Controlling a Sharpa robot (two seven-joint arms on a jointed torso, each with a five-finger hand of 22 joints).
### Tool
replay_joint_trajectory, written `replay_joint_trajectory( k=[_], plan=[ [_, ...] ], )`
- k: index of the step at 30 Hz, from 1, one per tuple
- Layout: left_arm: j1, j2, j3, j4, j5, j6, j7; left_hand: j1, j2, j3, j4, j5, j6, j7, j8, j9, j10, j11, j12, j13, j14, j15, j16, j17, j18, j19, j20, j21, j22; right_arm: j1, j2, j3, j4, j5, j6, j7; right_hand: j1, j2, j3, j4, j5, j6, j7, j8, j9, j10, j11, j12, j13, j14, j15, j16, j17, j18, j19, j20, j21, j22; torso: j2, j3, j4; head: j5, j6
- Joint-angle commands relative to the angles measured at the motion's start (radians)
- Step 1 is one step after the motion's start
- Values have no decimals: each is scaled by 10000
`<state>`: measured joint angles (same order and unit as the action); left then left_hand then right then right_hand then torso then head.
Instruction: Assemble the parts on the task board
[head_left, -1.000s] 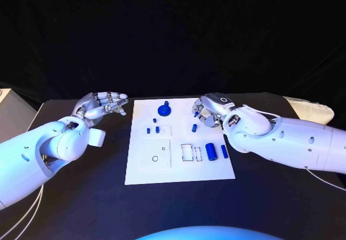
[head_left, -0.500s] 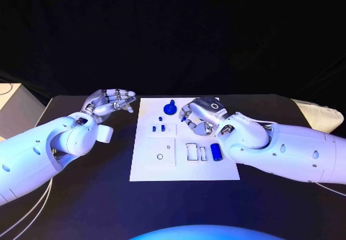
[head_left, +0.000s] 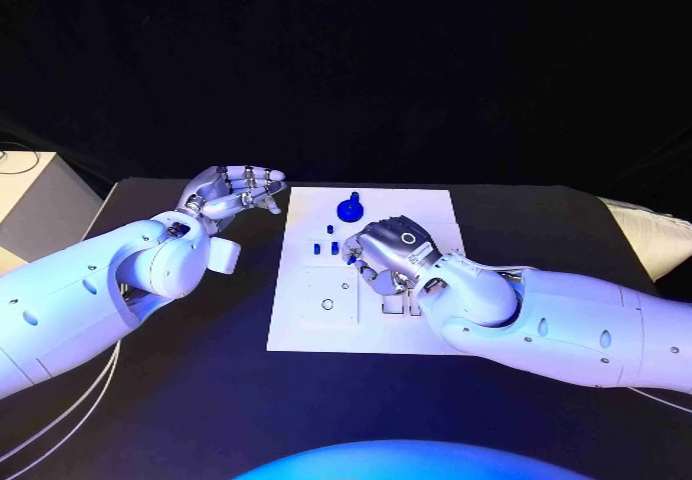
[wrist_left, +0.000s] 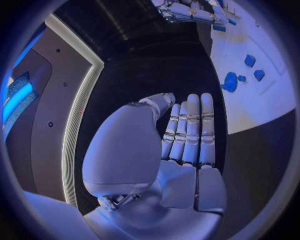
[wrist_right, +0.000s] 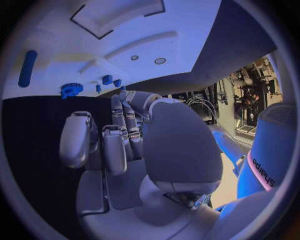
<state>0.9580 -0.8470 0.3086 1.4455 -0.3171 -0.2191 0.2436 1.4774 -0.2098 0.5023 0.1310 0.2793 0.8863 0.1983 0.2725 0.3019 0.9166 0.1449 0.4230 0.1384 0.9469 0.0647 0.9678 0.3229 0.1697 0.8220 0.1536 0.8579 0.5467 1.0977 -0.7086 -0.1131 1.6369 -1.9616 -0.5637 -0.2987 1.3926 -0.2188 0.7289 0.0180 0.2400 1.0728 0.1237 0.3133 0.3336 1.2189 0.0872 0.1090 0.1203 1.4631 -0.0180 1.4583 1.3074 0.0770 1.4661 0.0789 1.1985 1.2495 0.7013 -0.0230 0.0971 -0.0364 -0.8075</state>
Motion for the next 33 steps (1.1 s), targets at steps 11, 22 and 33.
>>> replay_joint_trajectory(
  k=[11,22,33],
  plan=[
    [-10,23,9,135,119,-179,197,56,-10,-44,-22,37,-19,10,-26,-9,-84,-21,-43,-21,-24,62,-68,-14,114,-38,88,-64,-2,-348,320,-24,-300,-406,409,-193,-81,48,64,-14,50,66,5,47,17,387,-291,-26,4,633,-71,24,418,53,135,-70,22,-22,8,34,7,286,-281],
    [-10,14,9,130,124,-163,179,51,-11,-48,-19,37,-13,10,-17,-7,-96,-18,-43,-26,-34,67,-77,-15,113,-49,94,-72,-5,-404,353,-39,-347,-385,510,-207,-93,44,76,-19,44,62,7,46,21,390,-290,-38,0,630,-72,17,402,56,132,-71,9,-32,13,38,-15,343,-392],
    [-10,14,9,84,125,-144,162,51,-11,-48,-19,37,-13,10,-17,-7,-96,-18,-43,-26,-34,67,-77,-15,113,-49,94,-72,-5,-415,344,-47,-255,-337,561,-163,-101,38,84,-24,46,60,9,45,23,394,-289,-47,-3,630,-72,16,401,55,133,-73,13,-27,11,48,-10,375,-465]
  ],
)
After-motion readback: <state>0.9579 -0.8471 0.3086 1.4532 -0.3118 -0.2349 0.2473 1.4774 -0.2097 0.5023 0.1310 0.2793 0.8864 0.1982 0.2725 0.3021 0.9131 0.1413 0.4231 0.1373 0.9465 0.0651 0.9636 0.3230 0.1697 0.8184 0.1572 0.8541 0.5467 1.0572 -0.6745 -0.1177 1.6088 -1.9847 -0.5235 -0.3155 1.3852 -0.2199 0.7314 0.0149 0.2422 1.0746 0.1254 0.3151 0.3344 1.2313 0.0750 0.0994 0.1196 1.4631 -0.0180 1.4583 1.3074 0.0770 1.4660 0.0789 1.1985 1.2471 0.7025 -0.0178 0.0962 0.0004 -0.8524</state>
